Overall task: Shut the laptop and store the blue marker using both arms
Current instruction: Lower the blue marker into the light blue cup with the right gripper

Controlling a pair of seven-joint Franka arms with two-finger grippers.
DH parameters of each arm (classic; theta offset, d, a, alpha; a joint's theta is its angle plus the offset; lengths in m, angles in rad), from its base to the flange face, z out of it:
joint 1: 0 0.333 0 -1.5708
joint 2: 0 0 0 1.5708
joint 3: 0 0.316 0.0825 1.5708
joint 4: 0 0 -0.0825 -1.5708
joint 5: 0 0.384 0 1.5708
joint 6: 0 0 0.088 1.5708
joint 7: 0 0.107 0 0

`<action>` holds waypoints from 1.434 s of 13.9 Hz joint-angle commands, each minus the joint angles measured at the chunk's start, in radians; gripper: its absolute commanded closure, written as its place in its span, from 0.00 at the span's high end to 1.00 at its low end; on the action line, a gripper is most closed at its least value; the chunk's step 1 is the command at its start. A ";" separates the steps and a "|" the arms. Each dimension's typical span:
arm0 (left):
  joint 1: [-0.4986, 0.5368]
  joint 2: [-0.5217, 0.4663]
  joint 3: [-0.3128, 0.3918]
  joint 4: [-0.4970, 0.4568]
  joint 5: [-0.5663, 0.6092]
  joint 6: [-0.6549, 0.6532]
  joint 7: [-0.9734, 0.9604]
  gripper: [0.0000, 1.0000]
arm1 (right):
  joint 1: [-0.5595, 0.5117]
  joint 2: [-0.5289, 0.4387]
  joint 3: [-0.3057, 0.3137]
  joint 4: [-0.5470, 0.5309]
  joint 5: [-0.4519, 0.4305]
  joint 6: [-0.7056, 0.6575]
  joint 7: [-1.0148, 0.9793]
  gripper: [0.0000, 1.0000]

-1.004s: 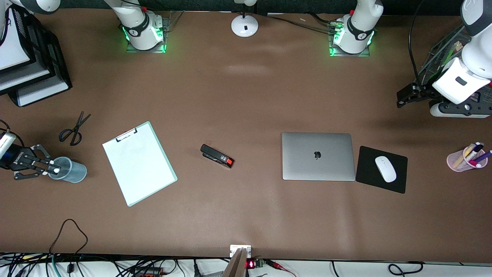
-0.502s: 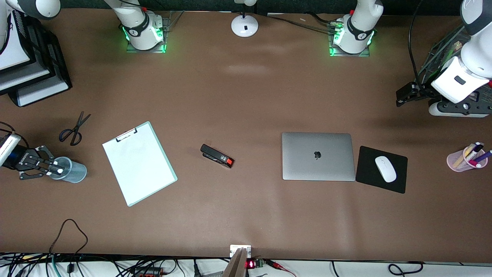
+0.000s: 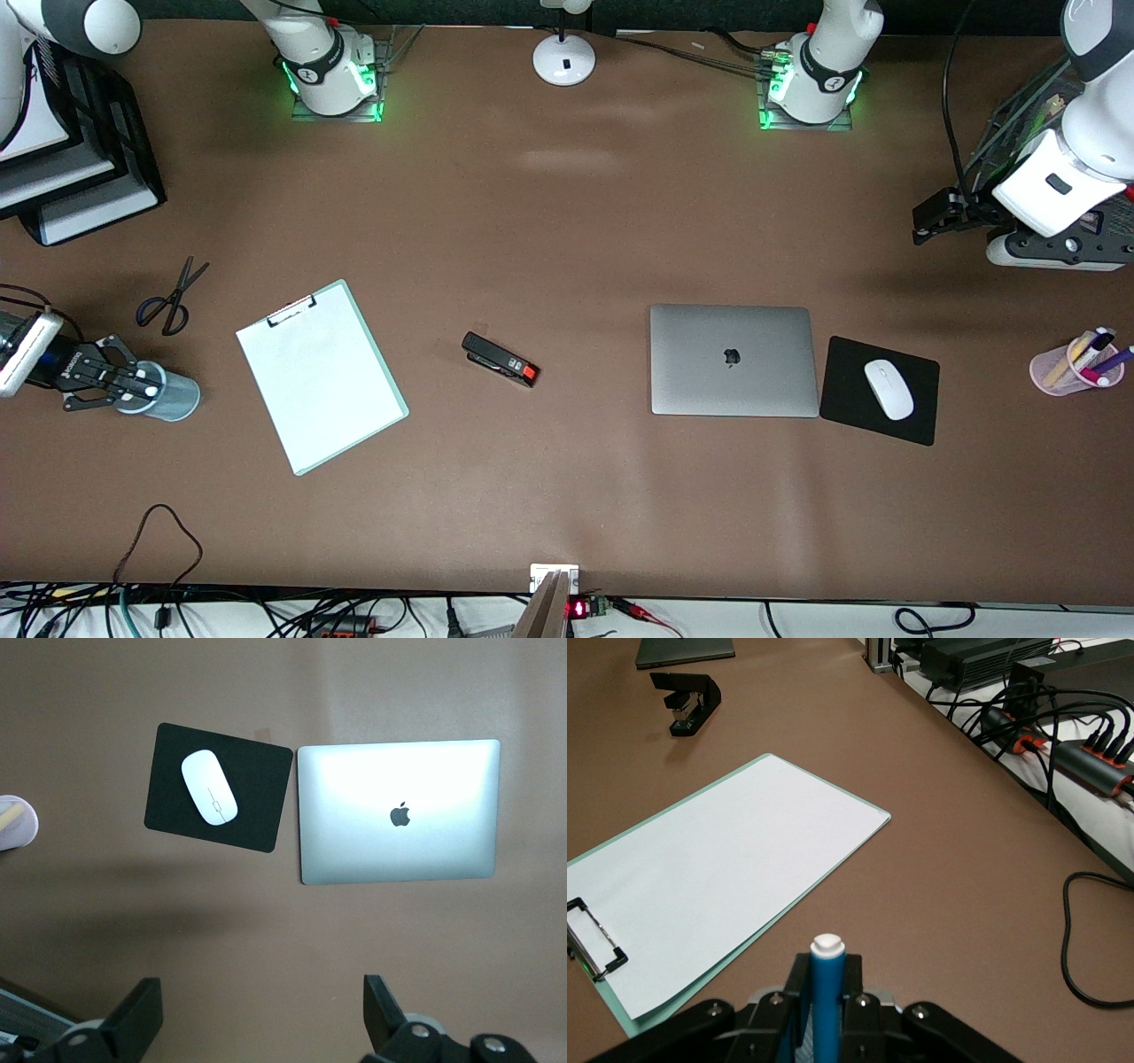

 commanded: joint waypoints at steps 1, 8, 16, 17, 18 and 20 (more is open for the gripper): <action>-0.004 -0.009 0.005 0.008 -0.006 -0.019 0.023 1.00 | -0.025 0.027 0.014 0.033 0.034 -0.018 -0.016 0.05; -0.004 -0.009 0.008 0.008 -0.006 -0.019 0.025 1.00 | -0.025 0.057 0.014 0.070 0.056 -0.021 -0.035 0.06; -0.004 -0.009 0.007 0.008 -0.006 -0.019 0.023 1.00 | -0.025 0.054 0.014 0.070 0.056 -0.029 -0.015 0.52; -0.004 -0.009 0.007 0.008 -0.006 -0.019 0.023 1.00 | -0.023 0.051 0.014 0.070 0.062 -0.029 -0.006 1.00; -0.004 -0.009 0.007 0.008 -0.006 -0.019 0.023 1.00 | -0.023 0.048 0.013 0.071 0.073 -0.029 0.019 1.00; -0.004 -0.009 0.007 0.008 -0.006 -0.019 0.025 1.00 | -0.021 0.022 0.010 0.071 0.067 -0.035 0.037 1.00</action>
